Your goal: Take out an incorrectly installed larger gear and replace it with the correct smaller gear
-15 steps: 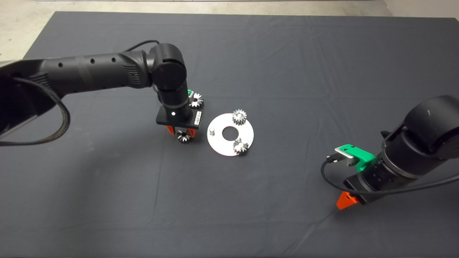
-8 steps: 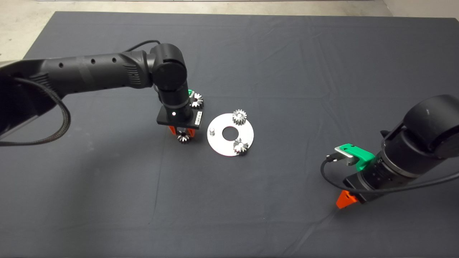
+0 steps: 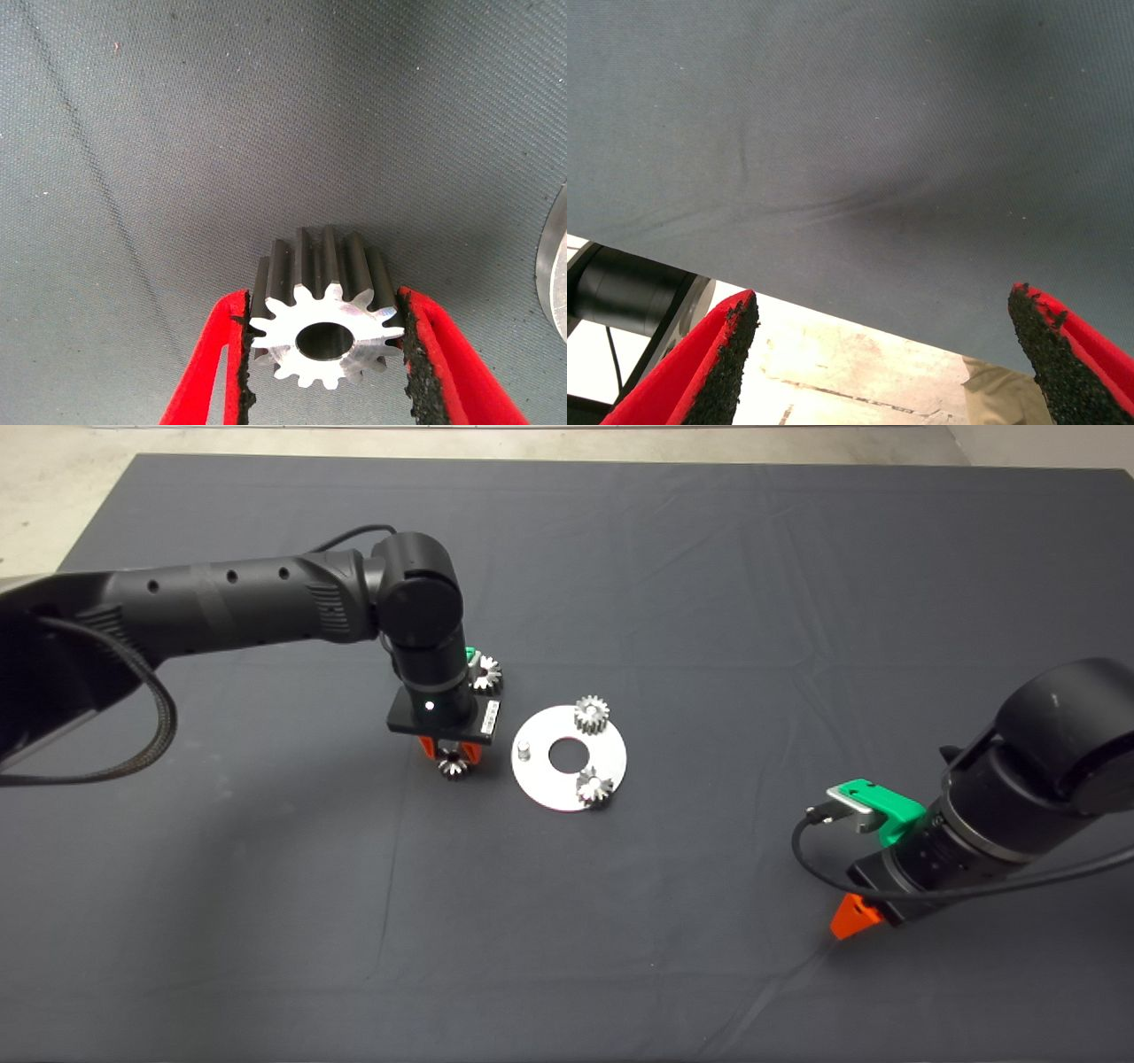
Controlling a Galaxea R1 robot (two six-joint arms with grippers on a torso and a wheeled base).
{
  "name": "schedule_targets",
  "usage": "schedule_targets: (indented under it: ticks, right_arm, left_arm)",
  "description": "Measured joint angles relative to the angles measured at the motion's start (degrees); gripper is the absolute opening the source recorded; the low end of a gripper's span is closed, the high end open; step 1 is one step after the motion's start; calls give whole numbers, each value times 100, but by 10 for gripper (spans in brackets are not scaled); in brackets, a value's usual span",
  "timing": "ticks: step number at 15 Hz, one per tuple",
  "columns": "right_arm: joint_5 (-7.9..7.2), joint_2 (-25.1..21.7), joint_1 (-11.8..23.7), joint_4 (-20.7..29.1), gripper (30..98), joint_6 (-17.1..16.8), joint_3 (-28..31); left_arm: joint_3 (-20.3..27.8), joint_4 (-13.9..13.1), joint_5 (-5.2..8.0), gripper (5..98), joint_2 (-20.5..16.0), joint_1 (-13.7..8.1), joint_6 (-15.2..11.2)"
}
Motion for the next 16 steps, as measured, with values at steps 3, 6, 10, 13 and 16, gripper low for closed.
schedule_targets:
  ticks: [3, 6, 10, 13, 16]
  right_arm:
    - [2, 49, 0, 0, 744, 0, -18]
    - [-2, 60, 0, 0, 744, 0, -37]
    - [-2, 74, -1, 0, 744, 0, -48]
    - [-1, 88, 0, 0, 744, 0, -48]
    - [2, 113, -1, -2, 744, 0, -61]
  left_arm:
    - [-48, -16, 7, 300, 30, -2, 13]
    - [-107, -13, 123, 264, 133, -2, 13]
    - [-113, -13, 159, 240, 172, -5, 13]
    - [-122, -13, 195, 238, 196, -16, 13]
    - [-152, -11, 36, 234, 239, -82, 13]
